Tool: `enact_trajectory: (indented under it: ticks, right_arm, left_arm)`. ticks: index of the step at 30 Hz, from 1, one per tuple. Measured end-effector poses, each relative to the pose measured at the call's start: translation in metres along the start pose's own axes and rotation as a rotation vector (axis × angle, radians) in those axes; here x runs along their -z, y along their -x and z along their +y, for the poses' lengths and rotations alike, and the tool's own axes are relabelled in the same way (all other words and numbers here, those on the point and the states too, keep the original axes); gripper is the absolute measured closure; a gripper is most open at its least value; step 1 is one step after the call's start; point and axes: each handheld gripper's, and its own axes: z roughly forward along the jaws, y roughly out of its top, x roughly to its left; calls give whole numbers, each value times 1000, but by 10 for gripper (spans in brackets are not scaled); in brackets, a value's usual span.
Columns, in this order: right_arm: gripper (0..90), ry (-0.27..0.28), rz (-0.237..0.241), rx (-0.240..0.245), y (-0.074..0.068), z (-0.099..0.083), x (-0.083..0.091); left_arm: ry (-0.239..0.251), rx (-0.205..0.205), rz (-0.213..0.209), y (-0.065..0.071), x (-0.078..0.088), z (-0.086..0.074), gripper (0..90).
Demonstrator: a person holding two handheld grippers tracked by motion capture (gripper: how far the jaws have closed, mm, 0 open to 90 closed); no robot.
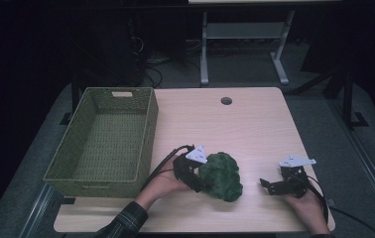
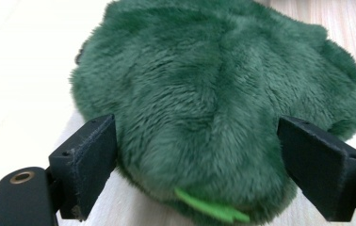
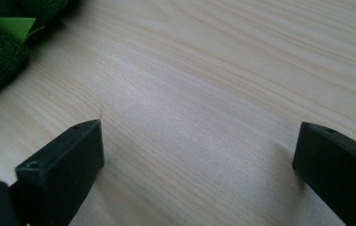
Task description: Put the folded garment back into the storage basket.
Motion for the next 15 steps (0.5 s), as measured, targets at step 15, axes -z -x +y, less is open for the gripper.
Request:
enact_trajectory:
  ticks: [15]
  right_arm:
    - [23,-2,-2,-3,0,0,0]
  left_arm:
    - [-66,-35,-14,-2,-21,-3,135]
